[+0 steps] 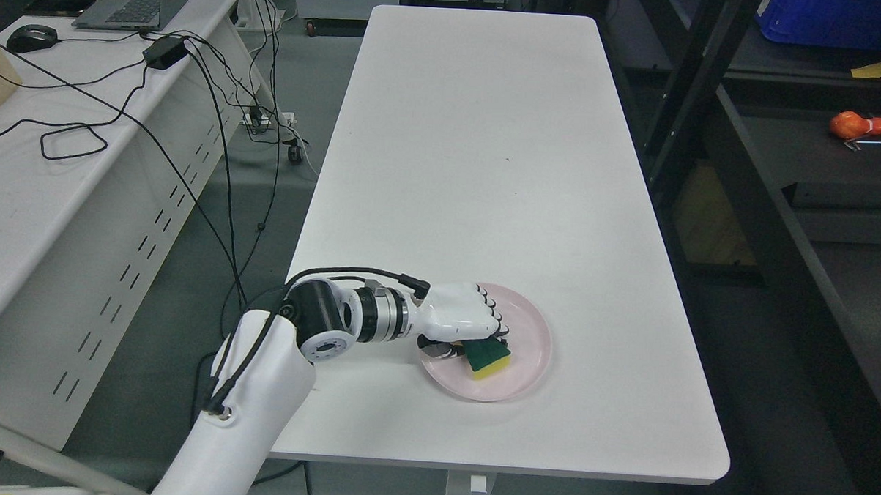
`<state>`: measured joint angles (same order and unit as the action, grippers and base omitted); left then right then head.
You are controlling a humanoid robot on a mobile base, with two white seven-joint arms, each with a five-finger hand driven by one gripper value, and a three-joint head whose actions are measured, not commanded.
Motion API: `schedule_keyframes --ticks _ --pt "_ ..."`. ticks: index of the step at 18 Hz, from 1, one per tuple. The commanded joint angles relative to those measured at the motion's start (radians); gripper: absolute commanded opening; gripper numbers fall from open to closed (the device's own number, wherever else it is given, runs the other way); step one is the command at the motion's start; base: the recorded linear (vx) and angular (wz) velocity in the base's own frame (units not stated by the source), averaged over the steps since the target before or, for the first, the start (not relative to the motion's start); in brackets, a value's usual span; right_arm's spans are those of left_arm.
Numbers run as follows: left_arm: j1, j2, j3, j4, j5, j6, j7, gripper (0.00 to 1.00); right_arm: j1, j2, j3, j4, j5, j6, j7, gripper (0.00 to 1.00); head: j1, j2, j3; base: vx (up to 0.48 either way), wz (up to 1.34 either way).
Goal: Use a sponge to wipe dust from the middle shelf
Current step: 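Lower the left hand onto the green sponge and grasp it, then lift the sponge off the plate with the left hand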
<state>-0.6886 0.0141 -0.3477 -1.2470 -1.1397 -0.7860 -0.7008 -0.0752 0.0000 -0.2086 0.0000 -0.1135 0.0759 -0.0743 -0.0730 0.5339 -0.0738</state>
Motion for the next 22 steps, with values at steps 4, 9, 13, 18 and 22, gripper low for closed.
schedule_keyframes --ticks 4,9,13,18,22 --pt "0.075 0.003 0.134 -0.005 0.380 0.001 -0.005 0.00 0.000 -0.017 0.000 -0.017 0.000 0.001 0.001 1.00 0.0000 0.000 0.000 0.000 0.00" --pt "0.090 0.003 0.493 -0.024 0.764 0.001 0.061 0.00 0.000 -0.017 0.000 -0.017 0.000 0.001 0.001 1.00 0.0000 0.000 0.000 0.000 0.00" --pt "0.121 0.003 0.564 -0.113 0.989 0.401 0.353 0.00 0.000 -0.017 0.000 -0.017 0.000 0.001 0.001 1.00 0.0000 0.000 0.000 0.000 0.00" --pt "0.199 0.003 0.498 -0.265 1.005 0.686 0.779 0.00 0.000 -0.017 0.000 -0.017 0.000 0.001 0.001 1.00 0.0000 0.000 0.000 -0.006 0.00" --pt "0.250 0.003 0.463 -0.296 1.038 0.686 0.779 0.00 0.000 -0.017 0.000 -0.017 0.000 0.001 0.001 1.00 0.0000 0.000 0.000 -0.076 0.03"
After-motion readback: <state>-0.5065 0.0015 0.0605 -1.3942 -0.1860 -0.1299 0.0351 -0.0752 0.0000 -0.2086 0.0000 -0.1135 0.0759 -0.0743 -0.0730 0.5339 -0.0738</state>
